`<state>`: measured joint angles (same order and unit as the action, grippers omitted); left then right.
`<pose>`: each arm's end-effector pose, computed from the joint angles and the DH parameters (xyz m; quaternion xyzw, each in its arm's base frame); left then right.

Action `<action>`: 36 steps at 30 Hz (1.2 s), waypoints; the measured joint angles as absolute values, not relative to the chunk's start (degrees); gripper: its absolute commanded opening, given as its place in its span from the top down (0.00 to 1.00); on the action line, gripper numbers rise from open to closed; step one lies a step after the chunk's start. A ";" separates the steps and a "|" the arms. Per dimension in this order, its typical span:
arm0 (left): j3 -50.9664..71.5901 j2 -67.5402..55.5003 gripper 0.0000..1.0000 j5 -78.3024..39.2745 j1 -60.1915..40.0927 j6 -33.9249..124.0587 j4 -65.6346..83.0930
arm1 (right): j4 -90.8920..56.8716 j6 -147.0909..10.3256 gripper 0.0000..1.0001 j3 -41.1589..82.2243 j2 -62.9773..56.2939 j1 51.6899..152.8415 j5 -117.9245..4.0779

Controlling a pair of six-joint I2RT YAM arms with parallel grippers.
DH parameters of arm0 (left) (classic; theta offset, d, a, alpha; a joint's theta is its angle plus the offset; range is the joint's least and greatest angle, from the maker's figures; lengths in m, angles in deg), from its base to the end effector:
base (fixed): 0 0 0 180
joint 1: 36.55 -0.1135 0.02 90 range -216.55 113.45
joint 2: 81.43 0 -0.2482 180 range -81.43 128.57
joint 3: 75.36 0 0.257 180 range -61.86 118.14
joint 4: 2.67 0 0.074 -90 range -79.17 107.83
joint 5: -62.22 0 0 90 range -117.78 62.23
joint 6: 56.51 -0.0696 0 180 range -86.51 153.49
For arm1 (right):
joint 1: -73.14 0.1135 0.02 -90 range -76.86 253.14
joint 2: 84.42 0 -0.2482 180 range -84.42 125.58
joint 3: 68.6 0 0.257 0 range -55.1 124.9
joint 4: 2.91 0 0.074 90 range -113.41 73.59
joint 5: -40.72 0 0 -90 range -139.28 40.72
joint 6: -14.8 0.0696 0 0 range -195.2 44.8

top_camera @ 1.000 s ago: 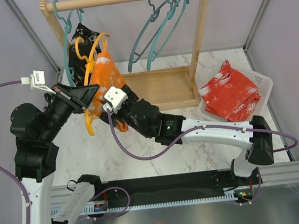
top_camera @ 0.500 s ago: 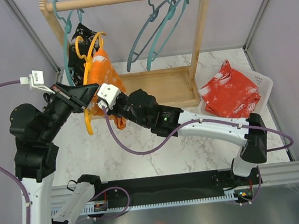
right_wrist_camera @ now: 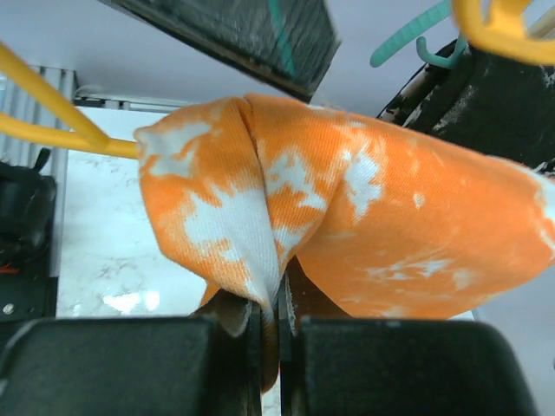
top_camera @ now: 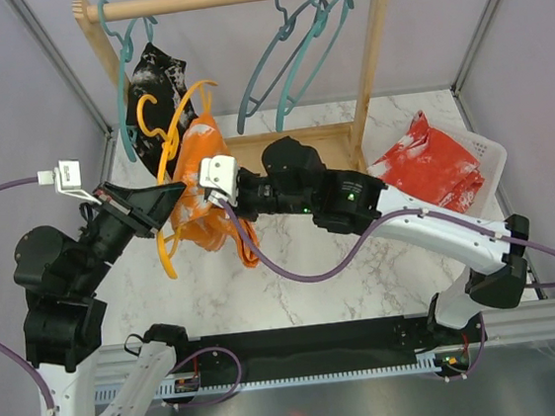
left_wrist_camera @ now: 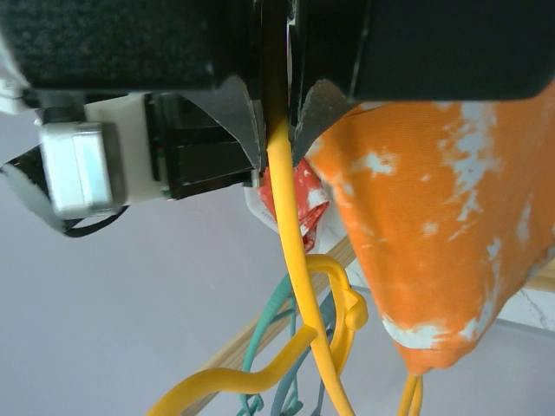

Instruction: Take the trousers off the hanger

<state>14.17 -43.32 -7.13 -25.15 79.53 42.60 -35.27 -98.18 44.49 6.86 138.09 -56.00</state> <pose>0.1160 -0.0484 0.4825 -0.0684 0.6672 -0.4568 0.5844 0.1640 0.3702 0.4309 -0.5600 0.5266 0.2706 0.5795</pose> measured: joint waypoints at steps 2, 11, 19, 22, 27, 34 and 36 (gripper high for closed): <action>13.23 -43.78 0.98 -6.63 -25.11 79.53 43.32 | -38.17 -98.20 1.00 44.93 4.92 137.78 -57.49; 9.95 -43.84 0.98 -7.13 -24.87 78.96 43.43 | -45.65 -94.62 1.00 56.01 2.71 132.16 -61.93; 9.25 -44.11 0.98 -8.66 -24.84 77.54 41.97 | -47.07 -86.38 1.00 64.71 -0.15 124.67 -66.76; 9.14 -44.08 0.98 -9.36 -24.84 77.06 42.01 | -46.83 -83.40 1.00 68.34 -1.77 121.02 -68.24; 9.14 -43.97 0.98 -10.26 -24.84 75.62 42.54 | -45.23 -80.24 1.00 73.10 -6.47 114.77 -68.99; 9.14 -43.93 0.98 -11.79 -24.95 73.96 43.96 | -42.11 -79.38 1.00 75.48 -16.68 107.47 -66.67; 9.14 -44.00 0.98 -11.85 -24.95 73.63 44.20 | -41.98 -79.73 1.00 75.46 -19.63 105.45 -64.59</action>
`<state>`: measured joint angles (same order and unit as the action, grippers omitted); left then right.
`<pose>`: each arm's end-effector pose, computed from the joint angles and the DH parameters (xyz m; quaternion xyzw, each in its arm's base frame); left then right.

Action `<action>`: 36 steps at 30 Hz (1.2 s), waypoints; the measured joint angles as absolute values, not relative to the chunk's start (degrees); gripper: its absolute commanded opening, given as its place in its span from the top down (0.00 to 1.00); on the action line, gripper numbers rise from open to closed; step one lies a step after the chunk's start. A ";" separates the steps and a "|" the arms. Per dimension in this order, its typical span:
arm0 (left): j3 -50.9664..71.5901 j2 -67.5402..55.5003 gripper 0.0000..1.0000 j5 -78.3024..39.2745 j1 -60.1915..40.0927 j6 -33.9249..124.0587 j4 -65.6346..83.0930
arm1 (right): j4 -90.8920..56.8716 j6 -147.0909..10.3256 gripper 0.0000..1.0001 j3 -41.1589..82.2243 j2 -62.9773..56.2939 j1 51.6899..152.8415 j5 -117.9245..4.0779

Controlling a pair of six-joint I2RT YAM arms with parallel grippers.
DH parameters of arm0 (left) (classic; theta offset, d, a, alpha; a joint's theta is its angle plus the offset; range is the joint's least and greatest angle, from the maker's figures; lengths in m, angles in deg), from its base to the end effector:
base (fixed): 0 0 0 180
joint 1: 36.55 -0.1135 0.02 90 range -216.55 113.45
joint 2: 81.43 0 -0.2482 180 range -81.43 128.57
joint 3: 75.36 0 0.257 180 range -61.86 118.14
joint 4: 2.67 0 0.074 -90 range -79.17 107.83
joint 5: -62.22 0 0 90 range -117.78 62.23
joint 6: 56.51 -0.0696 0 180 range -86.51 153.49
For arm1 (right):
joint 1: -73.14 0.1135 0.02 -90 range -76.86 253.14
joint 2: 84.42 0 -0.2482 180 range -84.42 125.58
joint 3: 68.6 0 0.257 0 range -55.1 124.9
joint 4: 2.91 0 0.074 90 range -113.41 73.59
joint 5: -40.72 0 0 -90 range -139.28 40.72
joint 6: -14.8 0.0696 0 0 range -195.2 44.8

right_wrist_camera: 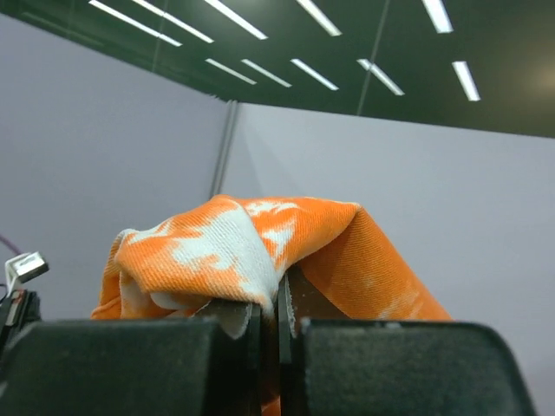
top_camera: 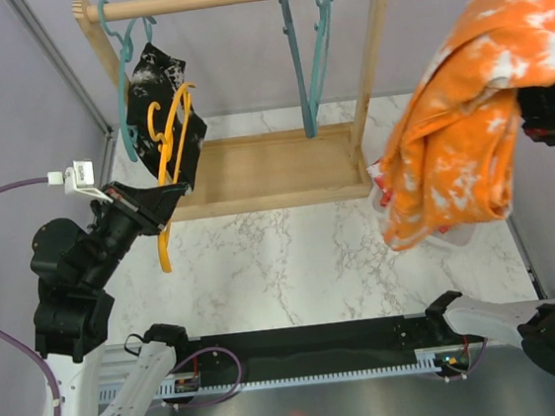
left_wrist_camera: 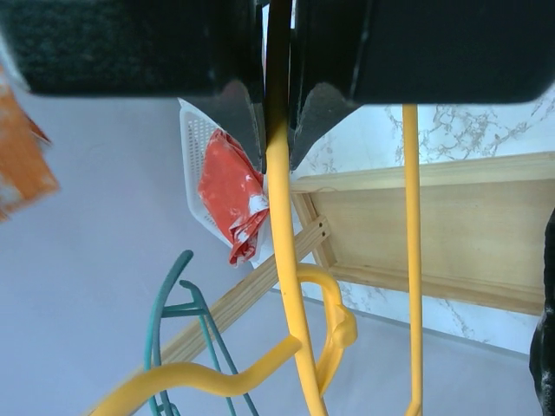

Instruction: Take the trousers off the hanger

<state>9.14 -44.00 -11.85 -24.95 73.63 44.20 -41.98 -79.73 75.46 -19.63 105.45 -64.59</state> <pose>0.1322 -0.0466 0.4530 -0.0772 0.7017 -0.3941 0.5885 0.0493 0.0529 0.6817 -0.2465 0.3577 0.2702 0.8592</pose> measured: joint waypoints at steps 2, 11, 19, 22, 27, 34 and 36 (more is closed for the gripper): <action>9.17 -44.06 0.98 -11.85 -24.95 73.21 44.48 | -41.36 -80.26 1.00 74.41 -22.45 103.81 -62.19; 10.28 -44.32 0.98 -11.83 -24.95 71.11 45.12 | -39.55 -86.77 1.00 52.84 -38.32 97.65 -42.36; 10.92 -44.26 0.98 -11.76 -24.95 69.93 45.09 | -43.44 -90.36 1.00 32.27 -48.46 91.68 -30.98; 10.96 -44.08 0.98 -11.66 -24.95 69.72 45.09 | -44.29 -90.70 1.00 27.27 -52.19 89.78 -28.11; 11.29 -43.76 0.98 -11.61 -24.95 69.26 45.20 | -44.34 -90.66 1.00 22.65 -56.92 87.77 -24.25; 11.61 -43.71 0.98 -11.20 -24.95 68.95 45.20 | -43.44 -90.88 1.00 16.97 -57.88 88.52 -19.09; 11.61 -43.69 0.98 -11.20 -24.95 68.93 45.22 | -43.16 -91.01 1.00 14.96 -56.89 90.15 -17.49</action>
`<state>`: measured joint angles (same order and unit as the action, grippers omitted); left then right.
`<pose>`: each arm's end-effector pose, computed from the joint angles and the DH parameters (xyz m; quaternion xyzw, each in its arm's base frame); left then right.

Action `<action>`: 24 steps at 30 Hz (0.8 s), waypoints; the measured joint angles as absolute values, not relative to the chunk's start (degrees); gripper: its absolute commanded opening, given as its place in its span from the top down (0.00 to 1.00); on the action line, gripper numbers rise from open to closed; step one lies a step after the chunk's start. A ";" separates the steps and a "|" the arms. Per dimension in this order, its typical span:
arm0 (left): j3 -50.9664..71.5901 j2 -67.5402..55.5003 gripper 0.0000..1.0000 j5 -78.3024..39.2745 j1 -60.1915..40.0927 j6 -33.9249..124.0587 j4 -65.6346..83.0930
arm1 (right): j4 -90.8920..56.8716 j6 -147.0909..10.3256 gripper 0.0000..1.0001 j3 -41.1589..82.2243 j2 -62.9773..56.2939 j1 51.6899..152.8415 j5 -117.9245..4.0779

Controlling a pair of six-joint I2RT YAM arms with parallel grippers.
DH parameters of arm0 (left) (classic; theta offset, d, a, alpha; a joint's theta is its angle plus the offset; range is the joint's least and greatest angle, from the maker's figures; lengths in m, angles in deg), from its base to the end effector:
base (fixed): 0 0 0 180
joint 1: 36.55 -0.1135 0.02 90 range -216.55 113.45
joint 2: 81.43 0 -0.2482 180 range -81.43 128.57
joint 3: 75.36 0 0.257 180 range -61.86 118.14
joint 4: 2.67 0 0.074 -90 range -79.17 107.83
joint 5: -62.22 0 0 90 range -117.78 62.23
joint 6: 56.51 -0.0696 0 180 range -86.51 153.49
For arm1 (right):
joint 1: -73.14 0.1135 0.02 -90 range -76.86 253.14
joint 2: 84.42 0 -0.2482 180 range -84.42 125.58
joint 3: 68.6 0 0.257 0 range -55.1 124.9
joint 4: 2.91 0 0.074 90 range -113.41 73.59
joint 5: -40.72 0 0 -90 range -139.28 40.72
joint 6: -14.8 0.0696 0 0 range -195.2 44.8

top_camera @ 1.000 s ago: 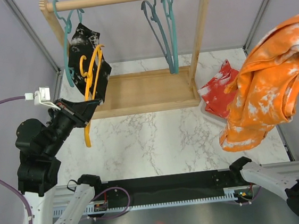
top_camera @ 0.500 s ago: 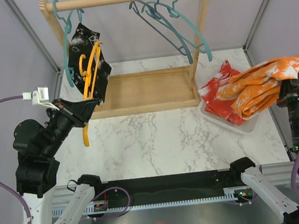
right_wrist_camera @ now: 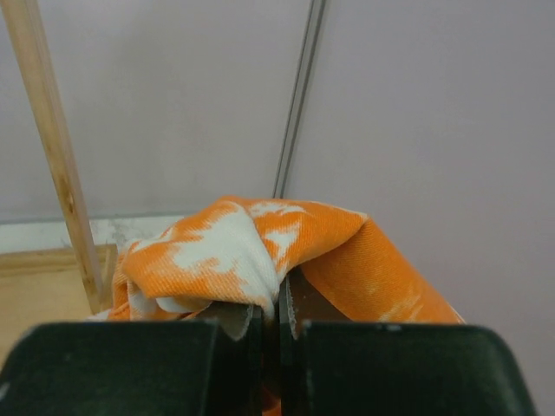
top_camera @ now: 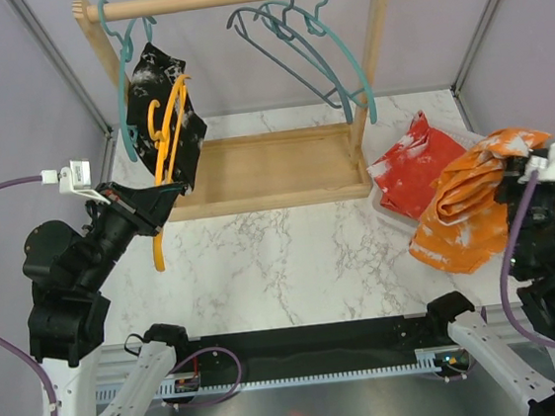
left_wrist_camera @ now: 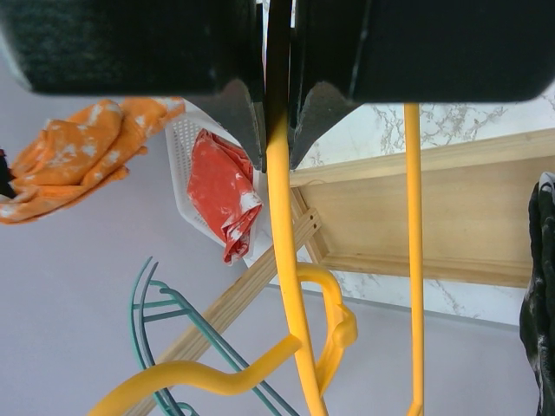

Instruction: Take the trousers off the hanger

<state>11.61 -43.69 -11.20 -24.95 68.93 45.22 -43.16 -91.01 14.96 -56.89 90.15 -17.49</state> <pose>0.1255 -0.0460 0.4633 -0.0419 0.6979 -0.3749 0.6088 0.0792 -0.0141 0.4776 0.0456 0.6183 -0.1572 0.7687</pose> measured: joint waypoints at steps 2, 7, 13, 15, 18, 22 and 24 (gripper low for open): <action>11.61 -43.69 0.98 -11.17 -24.95 68.93 45.20 | -42.48 -91.10 1.00 12.25 -54.99 92.23 -15.72; 11.61 -43.80 0.98 -11.17 -24.95 68.91 45.22 | -39.24 -91.01 1.00 3.33 -48.61 94.79 -13.49; 11.59 -44.70 0.98 -11.11 -24.95 68.86 45.22 | -33.52 -89.33 1.00 -2.24 -39.63 87.66 -17.01; 11.59 -44.80 0.98 -11.11 -24.95 68.80 45.25 | -30.98 -87.69 1.00 -2.13 -36.70 82.09 -20.07; 11.59 -44.80 0.98 -11.09 -24.95 68.58 45.25 | -28.91 -84.52 1.00 -0.60 -29.62 70.68 -27.52; 11.59 -44.80 0.98 -10.96 -24.95 68.56 45.25 | -25.71 -82.31 1.00 0.58 -20.37 62.48 -33.64; 11.59 -44.78 0.98 -10.89 -24.95 68.56 45.22 | -24.01 -81.48 1.00 0.56 -16.87 61.22 -35.92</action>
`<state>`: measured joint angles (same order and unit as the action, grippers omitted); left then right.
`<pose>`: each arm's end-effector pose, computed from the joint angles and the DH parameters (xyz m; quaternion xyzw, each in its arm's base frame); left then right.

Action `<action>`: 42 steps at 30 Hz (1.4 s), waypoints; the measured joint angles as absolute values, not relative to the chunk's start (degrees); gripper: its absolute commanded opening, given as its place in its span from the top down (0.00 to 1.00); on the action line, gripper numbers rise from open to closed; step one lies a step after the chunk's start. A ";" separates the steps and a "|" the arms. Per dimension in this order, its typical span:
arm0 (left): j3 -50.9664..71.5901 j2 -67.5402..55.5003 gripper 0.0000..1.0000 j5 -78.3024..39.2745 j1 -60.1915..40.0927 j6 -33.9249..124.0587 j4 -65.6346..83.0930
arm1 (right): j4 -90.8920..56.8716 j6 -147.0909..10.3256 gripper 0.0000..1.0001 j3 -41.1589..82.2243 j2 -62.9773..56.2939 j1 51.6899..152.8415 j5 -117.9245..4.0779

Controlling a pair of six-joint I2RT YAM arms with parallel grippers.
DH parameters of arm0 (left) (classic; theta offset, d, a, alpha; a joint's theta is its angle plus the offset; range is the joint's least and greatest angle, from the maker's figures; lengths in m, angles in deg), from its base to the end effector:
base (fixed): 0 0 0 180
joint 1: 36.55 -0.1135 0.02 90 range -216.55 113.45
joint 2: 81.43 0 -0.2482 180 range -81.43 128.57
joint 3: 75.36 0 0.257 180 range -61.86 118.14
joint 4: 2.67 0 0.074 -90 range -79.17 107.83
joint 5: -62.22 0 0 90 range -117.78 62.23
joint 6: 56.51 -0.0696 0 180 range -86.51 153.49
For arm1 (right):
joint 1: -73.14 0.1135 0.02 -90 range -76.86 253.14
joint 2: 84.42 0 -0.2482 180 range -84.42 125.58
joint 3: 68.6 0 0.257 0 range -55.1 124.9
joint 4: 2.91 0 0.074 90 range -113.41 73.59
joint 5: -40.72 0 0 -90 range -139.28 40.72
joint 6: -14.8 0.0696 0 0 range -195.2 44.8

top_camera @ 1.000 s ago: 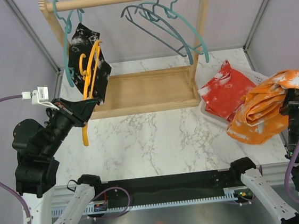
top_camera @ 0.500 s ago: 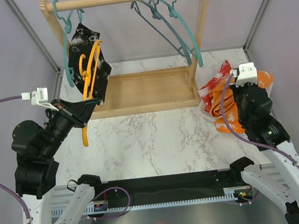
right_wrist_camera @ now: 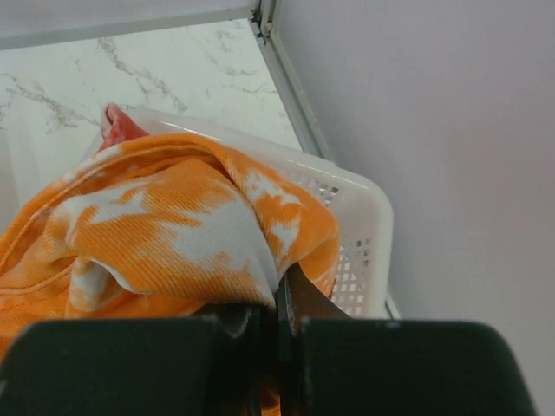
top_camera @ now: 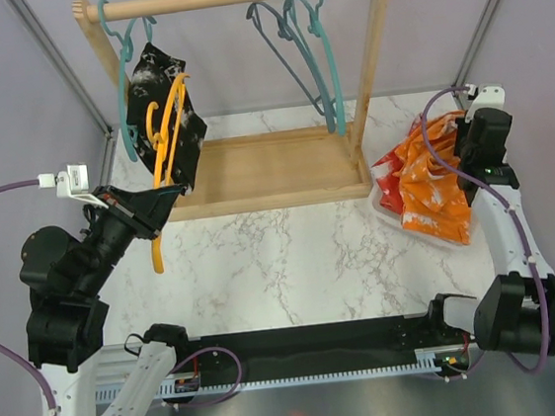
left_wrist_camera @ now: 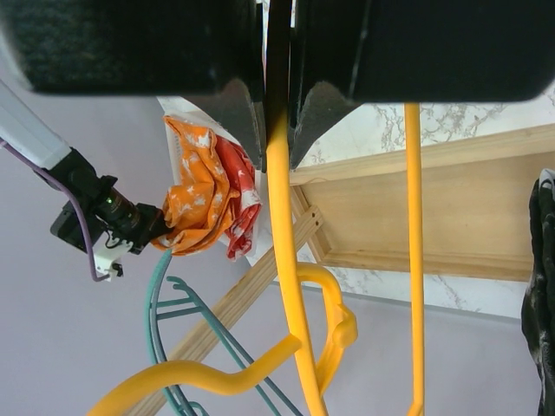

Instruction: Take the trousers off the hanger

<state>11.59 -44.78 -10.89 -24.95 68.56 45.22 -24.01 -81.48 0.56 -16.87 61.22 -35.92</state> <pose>0.1189 -0.0450 0.4653 -0.0354 0.6918 -0.3761 0.6153 0.3056 -0.0809 0.3028 0.1070 0.8068 -0.1845 0.5511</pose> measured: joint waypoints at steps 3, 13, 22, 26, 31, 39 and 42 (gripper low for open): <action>11.59 -44.70 0.98 -10.74 -24.95 68.56 45.22 | -21.08 -80.39 0.93 0.45 -13.57 60.91 -37.77; 11.59 -43.71 0.98 -10.61 -24.95 68.56 45.22 | -11.92 -73.31 0.74 -0.64 -1.68 60.87 -41.93; 11.59 -43.38 0.98 -9.64 -24.95 68.56 45.20 | -9.26 -69.98 0.54 -1.17 3.08 60.54 -45.42; 11.61 -43.32 0.98 -9.62 -24.95 68.51 45.22 | -9.30 -69.39 0.41 -1.02 3.80 60.23 -45.99; 12.90 -42.38 0.98 -9.58 -24.95 68.27 45.20 | -13.23 -70.03 0.28 -0.05 0.96 58.88 -46.93; 13.63 -40.78 0.98 -9.45 -24.95 68.10 45.03 | -20.05 -70.01 0.08 4.86 -6.23 54.88 -51.46; 13.95 -40.26 0.98 -9.45 -24.95 68.10 45.05 | -21.23 -70.31 0.02 5.98 -8.72 54.75 -54.63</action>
